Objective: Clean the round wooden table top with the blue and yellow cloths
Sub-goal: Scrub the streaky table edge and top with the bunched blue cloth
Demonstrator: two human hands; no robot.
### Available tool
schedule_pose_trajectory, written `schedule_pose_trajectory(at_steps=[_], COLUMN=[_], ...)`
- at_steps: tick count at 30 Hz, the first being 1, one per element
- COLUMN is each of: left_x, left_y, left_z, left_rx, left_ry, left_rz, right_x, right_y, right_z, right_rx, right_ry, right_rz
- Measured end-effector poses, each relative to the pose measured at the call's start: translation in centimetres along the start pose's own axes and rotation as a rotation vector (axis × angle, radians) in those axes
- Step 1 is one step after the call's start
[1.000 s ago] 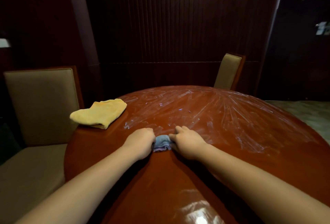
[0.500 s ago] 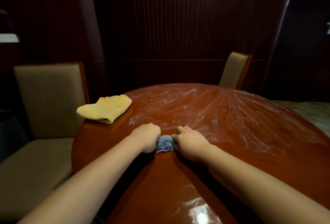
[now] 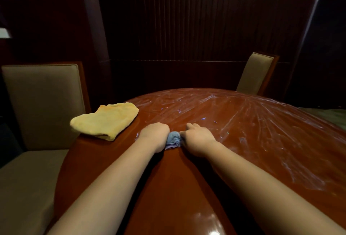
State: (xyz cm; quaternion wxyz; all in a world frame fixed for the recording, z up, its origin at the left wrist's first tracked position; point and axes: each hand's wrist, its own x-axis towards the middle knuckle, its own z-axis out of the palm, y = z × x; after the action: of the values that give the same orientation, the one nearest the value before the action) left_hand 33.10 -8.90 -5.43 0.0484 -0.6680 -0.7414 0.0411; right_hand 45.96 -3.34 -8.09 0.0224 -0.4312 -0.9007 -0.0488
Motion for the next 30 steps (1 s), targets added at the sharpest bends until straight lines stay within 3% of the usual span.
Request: schedule_pose_trajectory(at_steps=[10, 30], left_x=[1.7, -12.4], left_y=[-0.1, 7.4], left_z=[1.1, -2.2], left_rx=[0.083, 0.045], left_ry=[0.080, -0.024], left_rz=[-0.006, 0.105], right_x=[1.9, -15.2], right_y=[0.4, -0.2], right_z=[0.0, -1.6], right_rx=[-0.016, -0.003], right_ry=[-0.009, -0.027], right_rz=[0.022, 0.021])
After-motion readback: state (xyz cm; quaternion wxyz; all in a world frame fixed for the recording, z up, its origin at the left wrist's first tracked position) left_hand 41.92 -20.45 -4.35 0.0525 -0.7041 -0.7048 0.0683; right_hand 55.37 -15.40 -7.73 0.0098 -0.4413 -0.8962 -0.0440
